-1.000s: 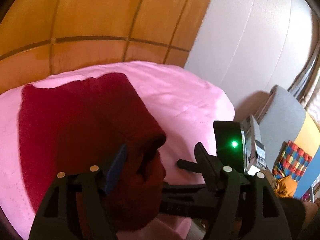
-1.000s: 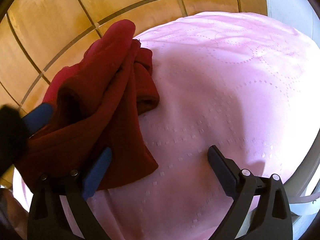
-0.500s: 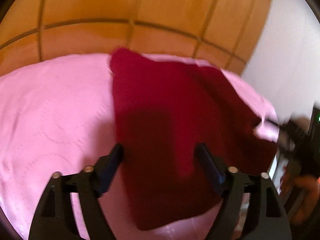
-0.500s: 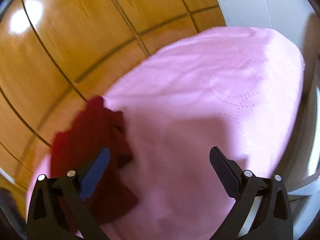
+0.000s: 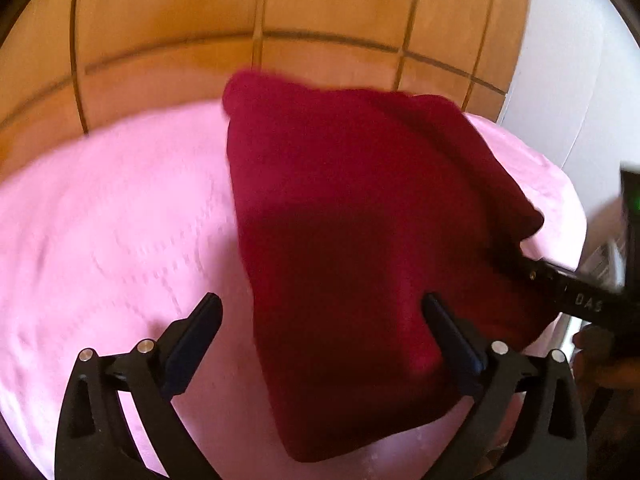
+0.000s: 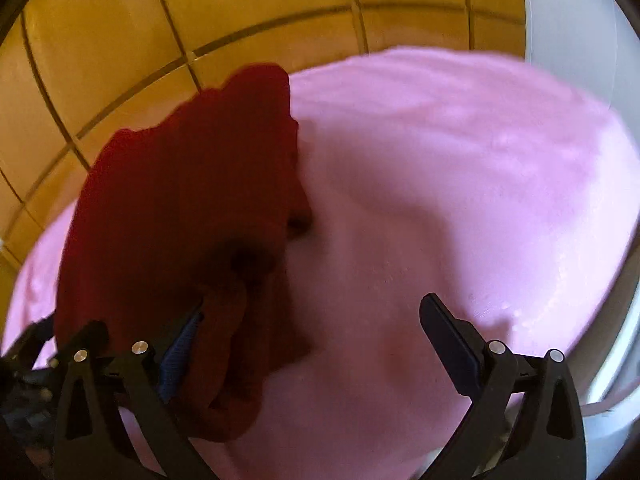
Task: Fold small clothes
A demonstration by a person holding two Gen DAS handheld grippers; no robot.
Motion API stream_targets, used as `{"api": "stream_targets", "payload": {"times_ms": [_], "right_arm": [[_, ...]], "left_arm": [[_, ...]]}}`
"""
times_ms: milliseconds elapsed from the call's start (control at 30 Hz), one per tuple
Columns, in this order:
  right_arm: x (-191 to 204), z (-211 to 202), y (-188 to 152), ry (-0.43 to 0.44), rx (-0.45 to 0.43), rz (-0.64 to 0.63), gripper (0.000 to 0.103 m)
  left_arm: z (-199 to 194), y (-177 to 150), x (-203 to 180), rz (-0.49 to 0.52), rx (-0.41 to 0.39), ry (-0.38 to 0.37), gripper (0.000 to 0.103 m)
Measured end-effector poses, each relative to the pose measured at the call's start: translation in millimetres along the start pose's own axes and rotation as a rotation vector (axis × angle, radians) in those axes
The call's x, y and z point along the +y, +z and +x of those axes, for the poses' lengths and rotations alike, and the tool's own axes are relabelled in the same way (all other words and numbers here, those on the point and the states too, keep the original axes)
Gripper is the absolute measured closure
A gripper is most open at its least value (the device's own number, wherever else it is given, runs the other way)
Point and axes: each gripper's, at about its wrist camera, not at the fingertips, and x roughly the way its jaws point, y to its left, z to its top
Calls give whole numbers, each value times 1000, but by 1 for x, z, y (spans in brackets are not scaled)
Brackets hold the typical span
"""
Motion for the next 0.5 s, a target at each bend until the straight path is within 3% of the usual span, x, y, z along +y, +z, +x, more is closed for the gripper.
{"api": "stream_targets", "payload": {"times_ms": [33,133,233,333,500], "right_arm": [[-4,2,-2,21,8,13,4],[9,-4,-1,-19,-21,-46,4],[6,-16,1,9,-47,-10,4],[4,-41,13,49,-140,24,4],[9,-57,30,39,-209,-2,4]], "left_arm": [[3,-1,5,-26,15,-23,3],[0,-2,9,-47,5,-35,3],[-20,3,7,-11,-95,-9,4],[-36,15,7,23,-205,13,4],[-25,52,3,62,-232,92,4]]}}
